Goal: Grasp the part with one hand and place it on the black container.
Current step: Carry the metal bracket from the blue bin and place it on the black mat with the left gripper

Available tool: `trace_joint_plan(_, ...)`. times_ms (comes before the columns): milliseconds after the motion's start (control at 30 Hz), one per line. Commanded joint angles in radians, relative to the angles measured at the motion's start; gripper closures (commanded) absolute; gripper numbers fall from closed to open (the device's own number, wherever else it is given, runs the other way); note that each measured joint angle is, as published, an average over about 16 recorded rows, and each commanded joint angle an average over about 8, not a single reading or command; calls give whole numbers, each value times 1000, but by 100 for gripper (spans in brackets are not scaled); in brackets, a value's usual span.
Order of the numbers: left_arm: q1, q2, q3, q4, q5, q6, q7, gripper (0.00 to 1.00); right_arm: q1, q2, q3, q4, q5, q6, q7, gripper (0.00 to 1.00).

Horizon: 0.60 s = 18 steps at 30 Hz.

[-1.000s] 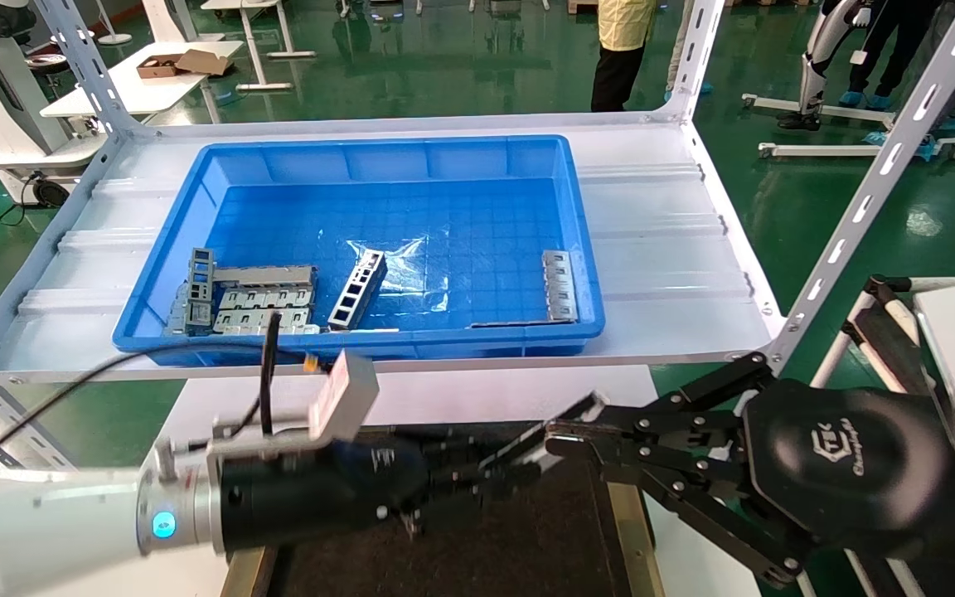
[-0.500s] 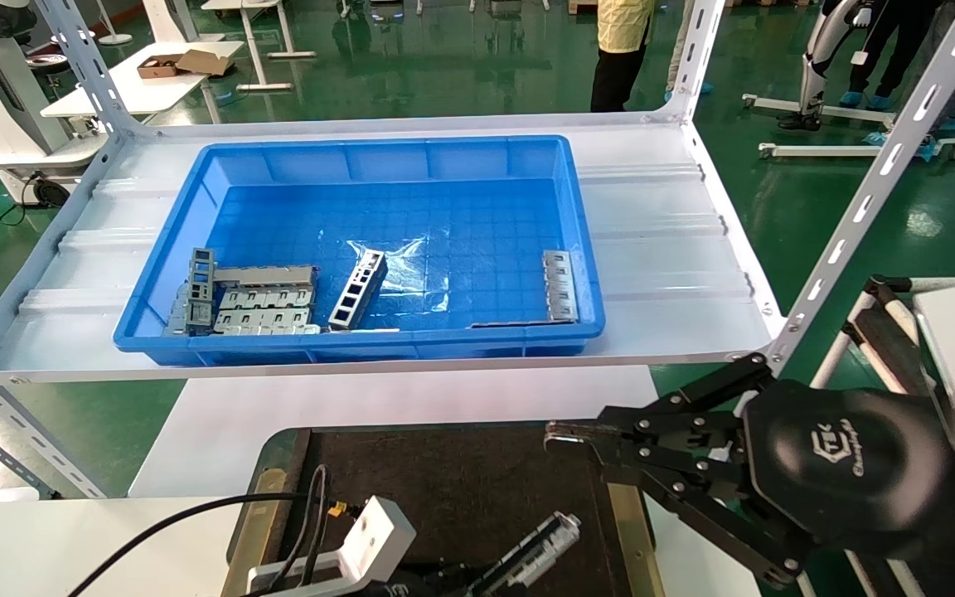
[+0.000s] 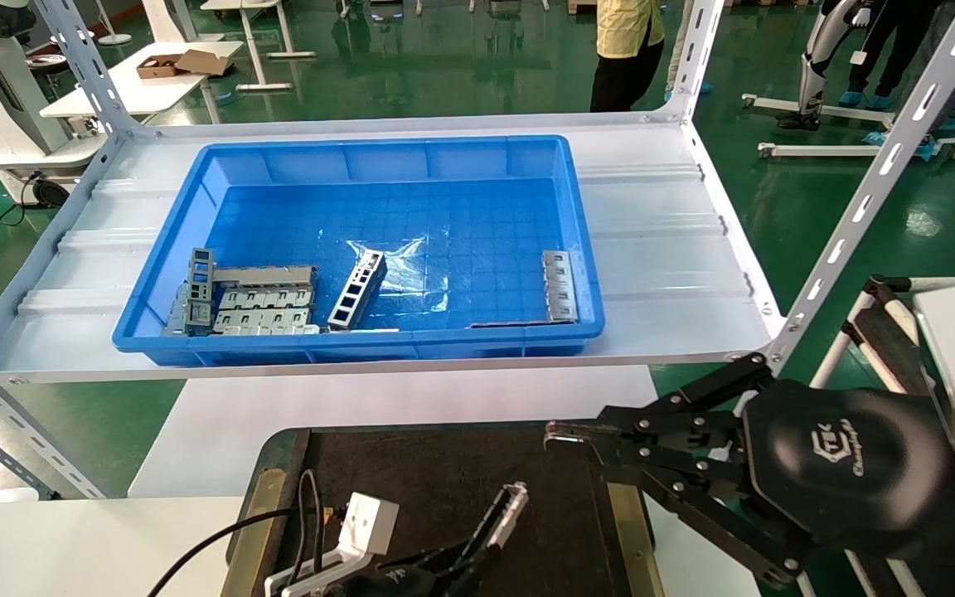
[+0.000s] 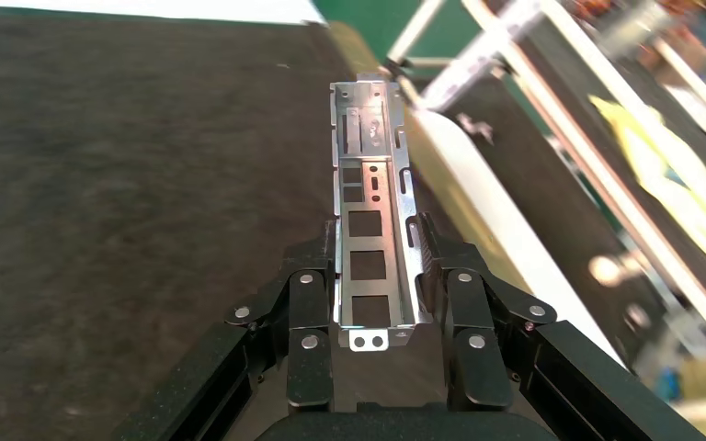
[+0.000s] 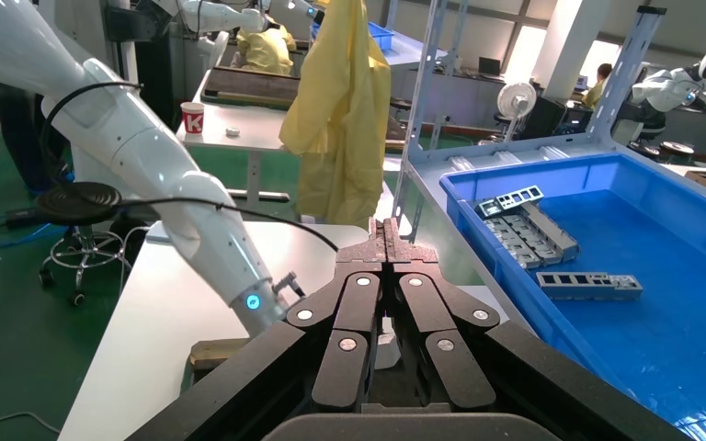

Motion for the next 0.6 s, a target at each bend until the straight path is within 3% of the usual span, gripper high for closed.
trace_joint_plan(33, 13, 17, 8, -1, -2, -62, -15, 100, 0, 0, 0, 0, 0, 0, 0, 100)
trace_joint_plan(400, 34, 151, 59, 16, -56, -402, -25, 100, 0, 0, 0, 0, 0, 0, 0, 100)
trace_joint_plan(600, 13, 209, 87, 37, -116, -518, -10, 100, 0, 0, -1, 0, 0, 0, 0, 100)
